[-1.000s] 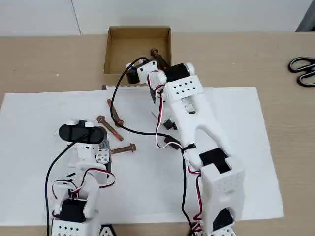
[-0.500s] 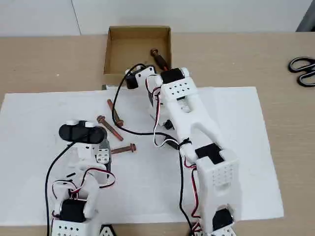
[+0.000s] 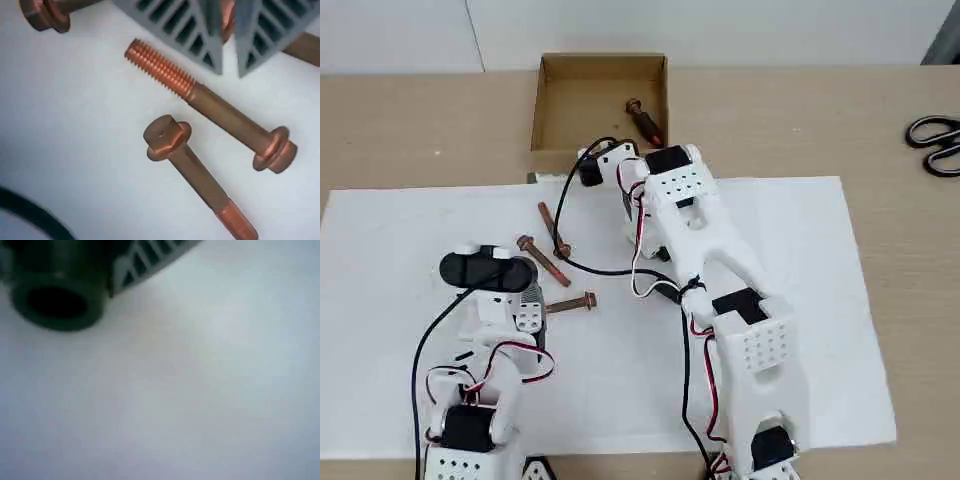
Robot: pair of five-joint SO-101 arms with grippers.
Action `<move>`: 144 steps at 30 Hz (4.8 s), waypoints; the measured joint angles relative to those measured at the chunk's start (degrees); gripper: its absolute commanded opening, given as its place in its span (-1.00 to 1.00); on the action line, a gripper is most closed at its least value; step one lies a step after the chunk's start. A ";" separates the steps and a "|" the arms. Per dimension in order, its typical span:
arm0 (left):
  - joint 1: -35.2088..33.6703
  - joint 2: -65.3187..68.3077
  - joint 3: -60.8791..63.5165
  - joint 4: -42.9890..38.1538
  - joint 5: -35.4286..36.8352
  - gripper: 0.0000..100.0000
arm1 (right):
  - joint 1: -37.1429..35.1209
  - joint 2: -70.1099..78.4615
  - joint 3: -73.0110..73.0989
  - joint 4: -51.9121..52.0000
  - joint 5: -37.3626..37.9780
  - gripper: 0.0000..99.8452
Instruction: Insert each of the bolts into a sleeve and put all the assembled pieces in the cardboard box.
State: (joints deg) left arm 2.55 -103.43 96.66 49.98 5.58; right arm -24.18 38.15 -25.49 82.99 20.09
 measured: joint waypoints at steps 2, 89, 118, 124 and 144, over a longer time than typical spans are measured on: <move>0.00 0.00 0.00 0.00 0.00 -0.99 | 0.09 0.09 -0.18 0.00 0.00 -0.99; 8.62 102.59 -78.42 41.14 -53.27 -0.81 | 42.29 -75.08 55.38 13.19 -0.79 -0.99; 10.29 113.32 -83.87 38.07 -53.63 -0.81 | 42.29 -75.08 55.38 13.19 -0.79 -0.99; 10.37 117.98 -84.84 36.75 -53.63 -0.81 | 42.29 -75.08 55.38 13.19 -0.79 -0.99; 12.13 123.69 -85.63 34.20 -53.63 -0.99 | 42.29 -75.08 55.38 13.19 -0.79 -0.99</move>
State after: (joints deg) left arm 14.68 20.26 11.03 84.18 -48.04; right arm 18.11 -36.92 29.89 96.18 19.30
